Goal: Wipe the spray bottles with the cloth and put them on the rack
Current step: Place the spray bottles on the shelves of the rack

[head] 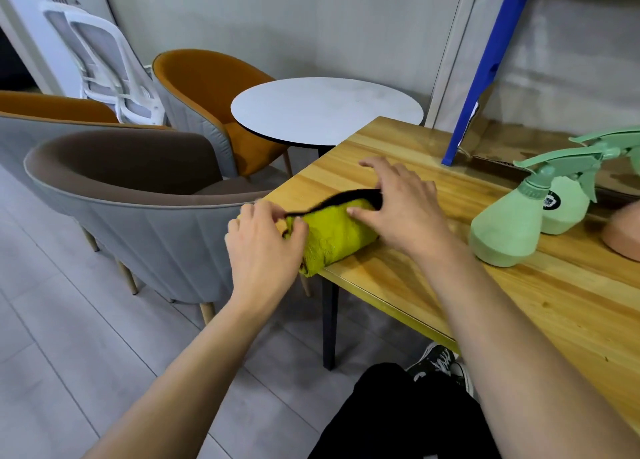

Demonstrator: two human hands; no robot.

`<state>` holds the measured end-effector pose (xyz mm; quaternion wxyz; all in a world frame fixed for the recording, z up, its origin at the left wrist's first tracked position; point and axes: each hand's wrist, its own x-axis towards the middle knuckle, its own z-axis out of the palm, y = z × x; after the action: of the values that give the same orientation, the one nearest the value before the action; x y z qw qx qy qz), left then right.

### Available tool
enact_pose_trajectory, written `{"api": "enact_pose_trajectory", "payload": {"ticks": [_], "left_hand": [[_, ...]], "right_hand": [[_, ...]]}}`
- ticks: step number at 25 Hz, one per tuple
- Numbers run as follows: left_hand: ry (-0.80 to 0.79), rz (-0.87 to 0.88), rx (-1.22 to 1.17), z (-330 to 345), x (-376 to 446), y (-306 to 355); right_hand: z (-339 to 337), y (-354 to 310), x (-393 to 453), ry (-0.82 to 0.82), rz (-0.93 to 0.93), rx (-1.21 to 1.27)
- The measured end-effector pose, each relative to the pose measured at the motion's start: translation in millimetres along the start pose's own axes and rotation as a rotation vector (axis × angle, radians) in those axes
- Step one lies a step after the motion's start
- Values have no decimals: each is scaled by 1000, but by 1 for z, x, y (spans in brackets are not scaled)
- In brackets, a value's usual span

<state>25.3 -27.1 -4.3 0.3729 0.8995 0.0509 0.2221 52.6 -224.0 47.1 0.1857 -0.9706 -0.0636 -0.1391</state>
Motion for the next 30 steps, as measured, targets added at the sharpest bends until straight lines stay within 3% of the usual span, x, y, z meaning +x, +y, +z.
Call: {"api": "enact_pose_trajectory", "payload": {"ticks": [2,4,6,11,15,20,25,30], "left_hand": [[-11,62,30,-6,3,-2],[-5,323,35,-9,-6,0],[-101,486,149,-3,-18,-3],[-222,479,116,17,-19,-21],[-217,539,151,25,18,-23],[-213,511,246,23,12,-18],[-209,446,254,23,-8,-11],[-157,441,355,26,-15,12]], "right_hand": [[20,-8,4,125,5,-265],[35,-11,-7,312,-53,-307],[42,-5,-19,415,-103,-272],[45,13,-38,43,-61,-7],[56,20,-30,82,-86,-37],[70,14,-8,163,34,-204],[61,18,-16,90,45,-66],[20,31,-55,137,98,46]]}}
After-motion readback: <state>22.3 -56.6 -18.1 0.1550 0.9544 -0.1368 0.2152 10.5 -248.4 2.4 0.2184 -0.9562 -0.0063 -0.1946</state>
